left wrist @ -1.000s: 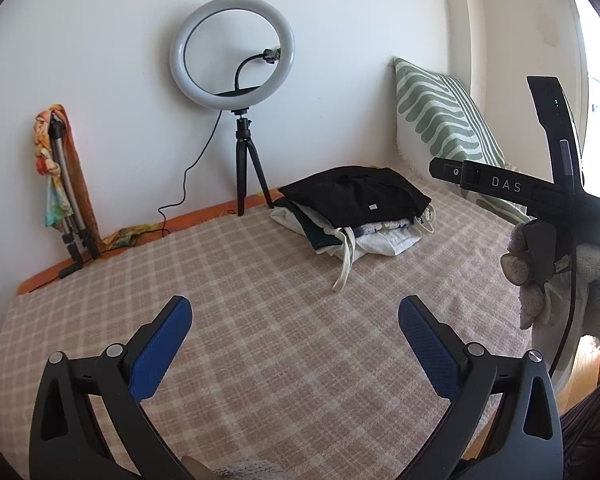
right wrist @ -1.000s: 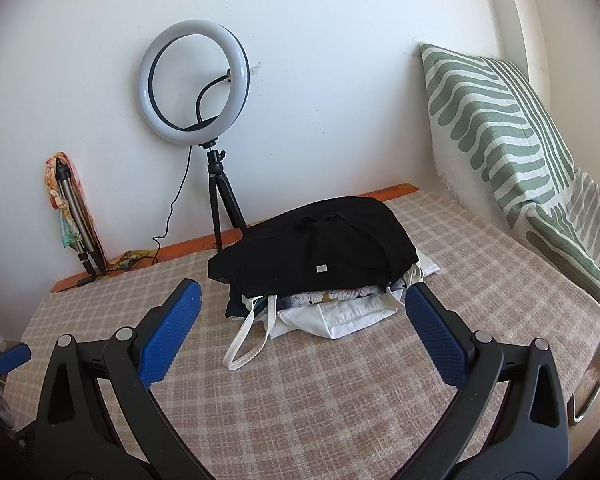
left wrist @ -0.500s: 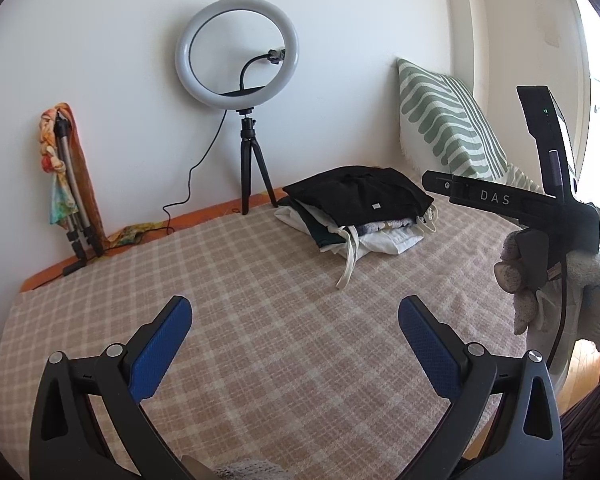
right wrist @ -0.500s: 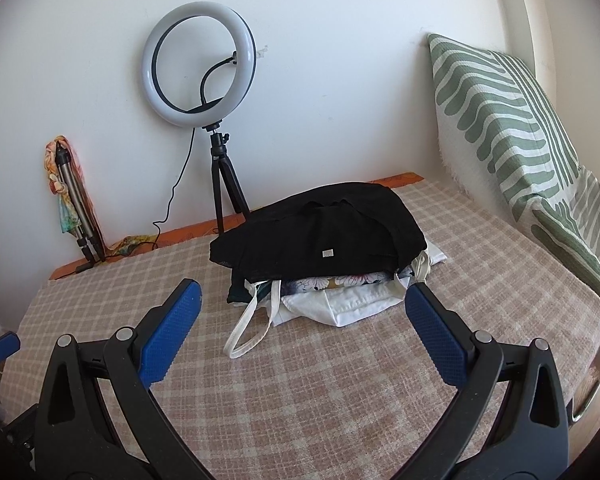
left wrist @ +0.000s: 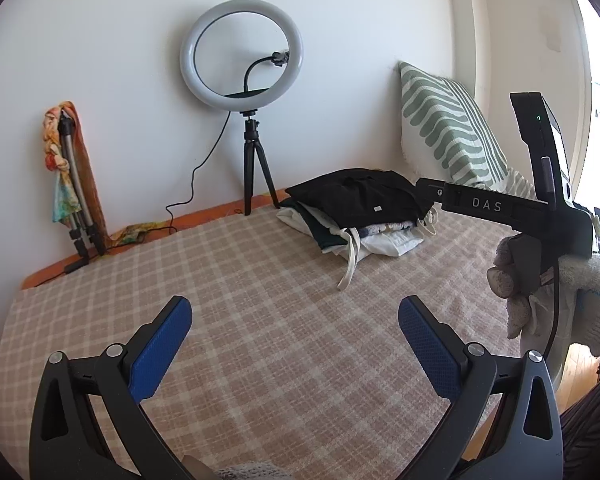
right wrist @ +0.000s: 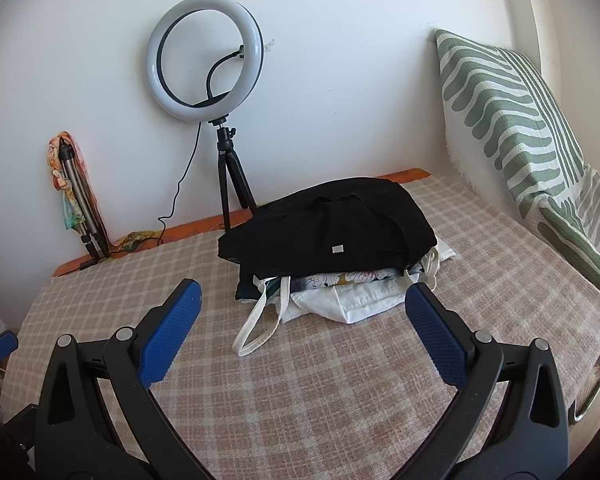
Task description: Fold small clothes
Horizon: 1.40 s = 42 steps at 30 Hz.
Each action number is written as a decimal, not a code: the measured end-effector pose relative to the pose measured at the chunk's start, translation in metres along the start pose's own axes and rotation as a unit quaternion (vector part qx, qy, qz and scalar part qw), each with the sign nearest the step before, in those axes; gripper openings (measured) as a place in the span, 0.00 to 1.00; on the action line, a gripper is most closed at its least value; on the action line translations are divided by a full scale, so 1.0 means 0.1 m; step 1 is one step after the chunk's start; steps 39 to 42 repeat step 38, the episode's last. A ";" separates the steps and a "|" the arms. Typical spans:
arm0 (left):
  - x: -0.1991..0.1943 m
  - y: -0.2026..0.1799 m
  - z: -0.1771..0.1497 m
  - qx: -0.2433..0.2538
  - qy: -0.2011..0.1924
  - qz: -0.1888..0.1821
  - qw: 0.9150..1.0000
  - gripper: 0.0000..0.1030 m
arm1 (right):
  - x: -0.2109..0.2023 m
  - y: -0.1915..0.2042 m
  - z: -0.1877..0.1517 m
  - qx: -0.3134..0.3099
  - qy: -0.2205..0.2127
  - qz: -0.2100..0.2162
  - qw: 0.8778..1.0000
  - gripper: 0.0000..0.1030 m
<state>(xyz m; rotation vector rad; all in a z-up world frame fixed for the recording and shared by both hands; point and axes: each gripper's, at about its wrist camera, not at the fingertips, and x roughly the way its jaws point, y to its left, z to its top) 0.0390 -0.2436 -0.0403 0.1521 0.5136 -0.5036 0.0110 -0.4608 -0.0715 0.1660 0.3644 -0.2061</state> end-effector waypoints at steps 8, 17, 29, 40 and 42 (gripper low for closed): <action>-0.01 0.01 -0.01 -0.002 -0.001 0.001 1.000 1.00 | 0.00 0.02 0.01 0.003 0.000 0.003 1.000 1.00; -0.05 0.03 0.00 -0.008 -0.004 0.004 1.000 1.00 | 0.01 0.05 0.02 0.001 0.001 0.008 1.000 1.00; -0.08 0.05 0.01 -0.019 -0.007 0.014 1.000 1.00 | 0.01 0.06 0.01 0.002 0.005 0.011 1.000 1.00; -0.09 0.08 0.01 -0.030 -0.009 0.015 0.999 1.00 | 0.03 0.06 0.00 0.000 0.006 0.013 1.000 1.00; -0.09 0.08 0.01 -0.030 -0.009 0.015 0.999 1.00 | 0.03 0.06 0.00 0.000 0.006 0.013 1.000 1.00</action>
